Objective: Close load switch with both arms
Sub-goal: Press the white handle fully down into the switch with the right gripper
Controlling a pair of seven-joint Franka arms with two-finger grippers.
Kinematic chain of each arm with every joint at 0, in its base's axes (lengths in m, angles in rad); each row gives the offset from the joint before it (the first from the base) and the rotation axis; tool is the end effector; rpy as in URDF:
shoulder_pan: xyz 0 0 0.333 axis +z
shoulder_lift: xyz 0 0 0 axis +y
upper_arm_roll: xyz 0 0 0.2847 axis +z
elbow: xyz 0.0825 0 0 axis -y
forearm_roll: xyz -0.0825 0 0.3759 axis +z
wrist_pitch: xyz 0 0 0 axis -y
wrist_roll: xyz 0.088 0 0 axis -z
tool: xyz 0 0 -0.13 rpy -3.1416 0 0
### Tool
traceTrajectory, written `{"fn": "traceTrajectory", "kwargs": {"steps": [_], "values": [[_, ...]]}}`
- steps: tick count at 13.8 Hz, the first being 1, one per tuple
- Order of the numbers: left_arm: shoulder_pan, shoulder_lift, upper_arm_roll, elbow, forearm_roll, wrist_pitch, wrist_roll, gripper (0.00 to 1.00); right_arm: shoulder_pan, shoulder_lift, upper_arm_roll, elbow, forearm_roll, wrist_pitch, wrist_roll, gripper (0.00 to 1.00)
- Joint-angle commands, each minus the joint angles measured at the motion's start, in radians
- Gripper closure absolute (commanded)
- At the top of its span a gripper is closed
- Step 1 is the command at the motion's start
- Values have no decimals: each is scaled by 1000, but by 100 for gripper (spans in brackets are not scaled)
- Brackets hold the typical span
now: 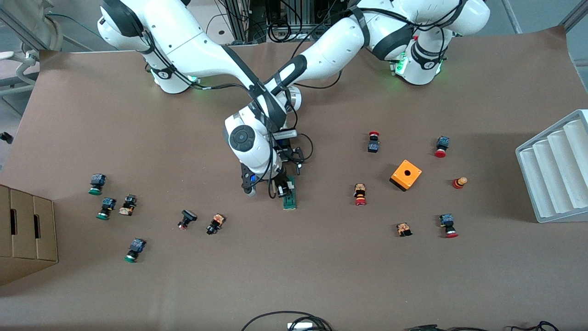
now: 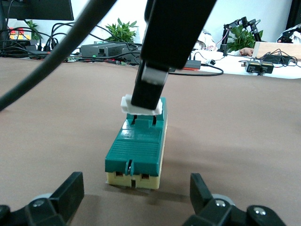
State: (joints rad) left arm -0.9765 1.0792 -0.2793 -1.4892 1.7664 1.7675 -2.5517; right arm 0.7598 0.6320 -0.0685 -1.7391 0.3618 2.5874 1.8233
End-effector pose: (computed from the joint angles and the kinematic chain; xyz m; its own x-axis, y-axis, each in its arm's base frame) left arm 0.3197 -0.5631 0.0342 0.2737 0.1060 0.9560 0.1918 -0.9800 0.0538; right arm 0.5152 0.4276 0.1943 0.1793 -0.9516 -0.2495 -0.9799 -0.1502 -0.1312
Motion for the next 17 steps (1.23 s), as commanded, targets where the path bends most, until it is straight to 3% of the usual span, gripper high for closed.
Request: {"fn": "traceTrajectory", "kwargs": {"steps": [1, 17], "values": [[4, 76, -18, 18, -33, 47, -56, 0, -10, 31, -1, 72, 37, 10, -6, 57], [4, 76, -18, 18, -33, 47, -56, 0, -30, 64, -2, 136, 40, -24, -4, 66]]}}
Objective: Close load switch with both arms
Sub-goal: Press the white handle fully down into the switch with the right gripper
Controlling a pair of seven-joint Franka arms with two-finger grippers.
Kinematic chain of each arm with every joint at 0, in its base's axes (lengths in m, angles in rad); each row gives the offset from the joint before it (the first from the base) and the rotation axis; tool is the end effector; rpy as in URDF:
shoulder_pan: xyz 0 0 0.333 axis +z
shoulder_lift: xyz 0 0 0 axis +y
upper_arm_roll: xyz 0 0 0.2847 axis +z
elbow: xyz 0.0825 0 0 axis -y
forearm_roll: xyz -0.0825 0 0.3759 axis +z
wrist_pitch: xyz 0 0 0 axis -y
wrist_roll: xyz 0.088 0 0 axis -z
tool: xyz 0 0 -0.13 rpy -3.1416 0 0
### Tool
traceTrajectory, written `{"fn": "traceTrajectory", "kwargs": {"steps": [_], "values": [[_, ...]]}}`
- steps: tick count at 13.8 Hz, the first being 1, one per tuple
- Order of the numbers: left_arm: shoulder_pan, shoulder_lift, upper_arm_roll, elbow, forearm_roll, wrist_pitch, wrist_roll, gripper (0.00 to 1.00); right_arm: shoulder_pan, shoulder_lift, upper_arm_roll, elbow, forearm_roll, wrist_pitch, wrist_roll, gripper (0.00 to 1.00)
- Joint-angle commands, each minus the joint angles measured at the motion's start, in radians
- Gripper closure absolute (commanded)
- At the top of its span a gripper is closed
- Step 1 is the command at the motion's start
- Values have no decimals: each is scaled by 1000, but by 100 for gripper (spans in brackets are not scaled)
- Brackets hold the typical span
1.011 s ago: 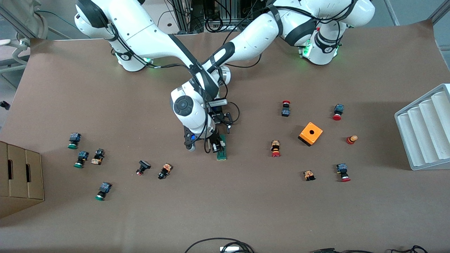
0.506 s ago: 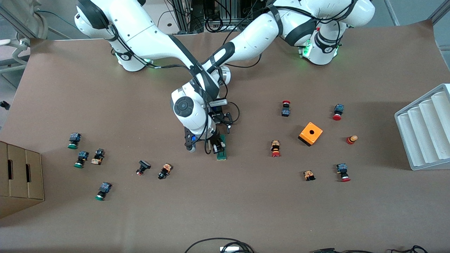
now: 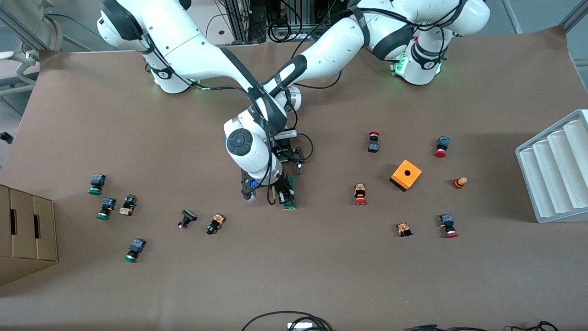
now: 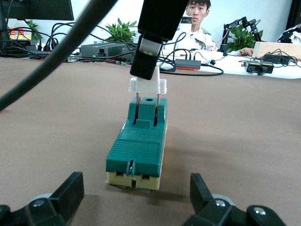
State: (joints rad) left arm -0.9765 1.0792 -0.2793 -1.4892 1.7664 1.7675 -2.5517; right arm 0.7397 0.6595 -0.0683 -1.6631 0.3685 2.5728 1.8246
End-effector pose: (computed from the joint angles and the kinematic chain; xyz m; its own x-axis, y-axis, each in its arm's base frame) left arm 0.3197 -0.5631 0.0342 0.2737 0.1060 0.9560 0.1918 -0.9800 0.0538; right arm 0.5367 0.4304 0.2076 0.1664 -0.9478 -0.2722 -0.9795 -0.1270 -0.1565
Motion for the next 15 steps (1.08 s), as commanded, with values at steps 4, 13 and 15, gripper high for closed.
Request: {"fn": "traceTrajectory", "kwargs": {"steps": [4, 13, 15], "values": [[4, 76, -18, 18, -32, 47, -55, 0, -13, 45, -4, 62, 32, -8, -7, 69], [4, 76, -18, 18, -33, 47, -55, 0, -34, 84, -13, 115, 33, -11, -8, 69], [4, 76, -18, 18, -32, 47, -55, 0, -39, 104, -15, 134, 32, -16, -8, 69]]}}
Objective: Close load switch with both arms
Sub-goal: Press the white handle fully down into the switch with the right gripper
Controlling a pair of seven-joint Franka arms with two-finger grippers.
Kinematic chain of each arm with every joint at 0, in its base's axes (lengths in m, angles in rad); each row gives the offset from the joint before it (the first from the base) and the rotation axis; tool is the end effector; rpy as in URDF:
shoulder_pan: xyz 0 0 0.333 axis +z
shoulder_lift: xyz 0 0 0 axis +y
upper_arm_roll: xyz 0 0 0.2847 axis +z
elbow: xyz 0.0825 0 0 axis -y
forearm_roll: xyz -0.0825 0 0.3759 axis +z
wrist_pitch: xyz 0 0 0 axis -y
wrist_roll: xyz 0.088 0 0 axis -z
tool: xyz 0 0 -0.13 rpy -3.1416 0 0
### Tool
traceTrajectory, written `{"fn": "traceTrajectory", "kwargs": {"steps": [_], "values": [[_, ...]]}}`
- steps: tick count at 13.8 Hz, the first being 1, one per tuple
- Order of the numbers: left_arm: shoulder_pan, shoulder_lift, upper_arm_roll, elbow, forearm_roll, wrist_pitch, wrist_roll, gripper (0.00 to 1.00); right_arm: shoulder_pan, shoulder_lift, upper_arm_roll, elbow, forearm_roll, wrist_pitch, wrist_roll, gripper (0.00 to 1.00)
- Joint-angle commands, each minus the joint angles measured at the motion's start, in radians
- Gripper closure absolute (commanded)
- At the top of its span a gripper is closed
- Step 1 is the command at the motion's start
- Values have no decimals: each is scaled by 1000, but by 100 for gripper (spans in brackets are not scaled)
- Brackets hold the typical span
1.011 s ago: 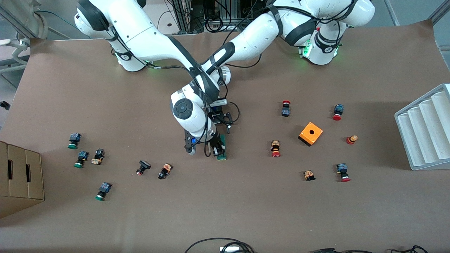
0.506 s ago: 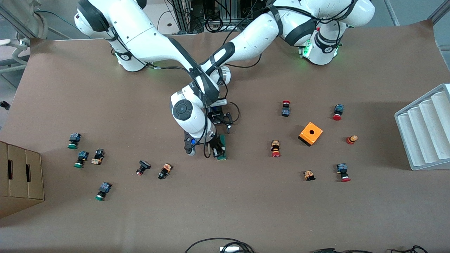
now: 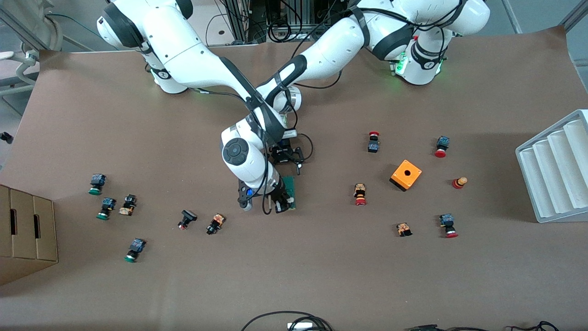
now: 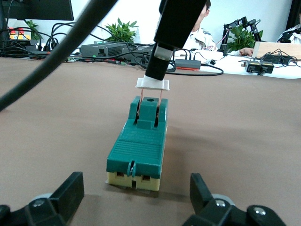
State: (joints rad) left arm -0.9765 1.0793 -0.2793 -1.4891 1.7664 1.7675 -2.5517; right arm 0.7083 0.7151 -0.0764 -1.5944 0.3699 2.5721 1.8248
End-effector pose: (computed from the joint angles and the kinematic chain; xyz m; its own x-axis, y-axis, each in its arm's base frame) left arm 0.3197 -0.5631 0.0342 0.2737 0.1060 0.9560 0.1918 -0.9800 0.0538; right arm 0.5629 0.4182 0.2001 0.1366 -0.9525 -0.2723 -0.9810 -0.0918 -0.1708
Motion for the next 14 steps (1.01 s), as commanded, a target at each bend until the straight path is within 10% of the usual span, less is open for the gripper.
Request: {"fn": "traceTrajectory", "kwargs": {"steps": [1, 14], "values": [[4, 76, -18, 18, -31, 47, -55, 0, -7, 58, -11, 74, 32, -15, -7, 69], [4, 76, -18, 20, -33, 47, -50, 0, 0, 112, -13, 126, 43, -16, 21, 69]]}}
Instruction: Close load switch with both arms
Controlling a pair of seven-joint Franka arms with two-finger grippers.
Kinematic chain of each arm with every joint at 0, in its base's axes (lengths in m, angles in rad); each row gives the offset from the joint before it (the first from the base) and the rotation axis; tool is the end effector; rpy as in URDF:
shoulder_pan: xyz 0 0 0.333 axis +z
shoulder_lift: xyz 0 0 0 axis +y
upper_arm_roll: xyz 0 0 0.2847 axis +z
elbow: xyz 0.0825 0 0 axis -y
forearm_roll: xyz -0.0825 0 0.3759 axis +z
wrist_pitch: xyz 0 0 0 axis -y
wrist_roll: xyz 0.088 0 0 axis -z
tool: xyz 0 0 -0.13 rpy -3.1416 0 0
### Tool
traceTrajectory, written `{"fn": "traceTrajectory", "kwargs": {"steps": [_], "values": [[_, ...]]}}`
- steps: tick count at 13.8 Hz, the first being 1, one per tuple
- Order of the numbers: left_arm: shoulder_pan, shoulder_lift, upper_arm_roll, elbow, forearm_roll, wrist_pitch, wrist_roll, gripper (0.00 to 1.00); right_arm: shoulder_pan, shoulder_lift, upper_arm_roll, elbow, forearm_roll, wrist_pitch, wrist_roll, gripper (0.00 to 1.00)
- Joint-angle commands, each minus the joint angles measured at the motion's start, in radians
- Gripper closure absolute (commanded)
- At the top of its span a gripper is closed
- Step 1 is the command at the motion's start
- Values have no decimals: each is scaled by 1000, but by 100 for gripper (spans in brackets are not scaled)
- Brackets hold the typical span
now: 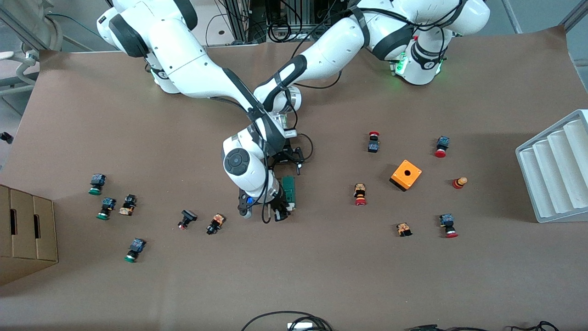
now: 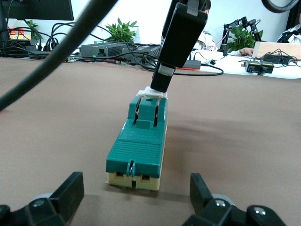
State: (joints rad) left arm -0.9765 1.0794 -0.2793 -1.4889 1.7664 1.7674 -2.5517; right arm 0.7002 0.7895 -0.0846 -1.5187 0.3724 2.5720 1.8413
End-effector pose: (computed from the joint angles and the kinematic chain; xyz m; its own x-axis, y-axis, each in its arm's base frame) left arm 0.3197 -0.5631 0.0342 0.2736 0.1061 0.9560 0.1919 -0.9799 0.0539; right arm 0.5779 0.4176 0.1821 0.1110 -0.9567 -0.2691 -0.9829 -0.0656 -0.1720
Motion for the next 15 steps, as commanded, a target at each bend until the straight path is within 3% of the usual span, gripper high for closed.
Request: {"fn": "traceTrajectory", "kwargs": {"steps": [1, 6, 9, 10, 11, 12, 13, 15], "values": [[4, 76, -18, 19, -33, 47, -51, 0, 10, 34, -4, 51, 42, -19, 4, 69], [4, 76, -18, 19, -33, 47, -53, 0, -28, -22, -3, 51, 42, -119, -2, 66], [6, 76, -18, 22, -33, 47, -45, 0, -74, -120, -4, 45, 43, -241, -17, 47], [6, 74, -18, 22, -33, 47, -44, 0, -91, -162, -4, 38, 45, -278, -48, 29], [6, 76, -18, 22, -33, 47, -45, 0, -103, -208, -4, 23, 42, -314, -88, 26], [6, 76, -18, 22, -33, 47, -45, 0, -117, -260, -4, -1, 36, -363, -137, 5], [6, 76, -18, 22, -33, 47, -45, 0, -142, -307, -4, -14, 33, -421, -183, 0], [6, 74, -18, 22, -33, 47, -45, 0, -181, -416, -4, -52, 14, -539, -314, 0]]}}
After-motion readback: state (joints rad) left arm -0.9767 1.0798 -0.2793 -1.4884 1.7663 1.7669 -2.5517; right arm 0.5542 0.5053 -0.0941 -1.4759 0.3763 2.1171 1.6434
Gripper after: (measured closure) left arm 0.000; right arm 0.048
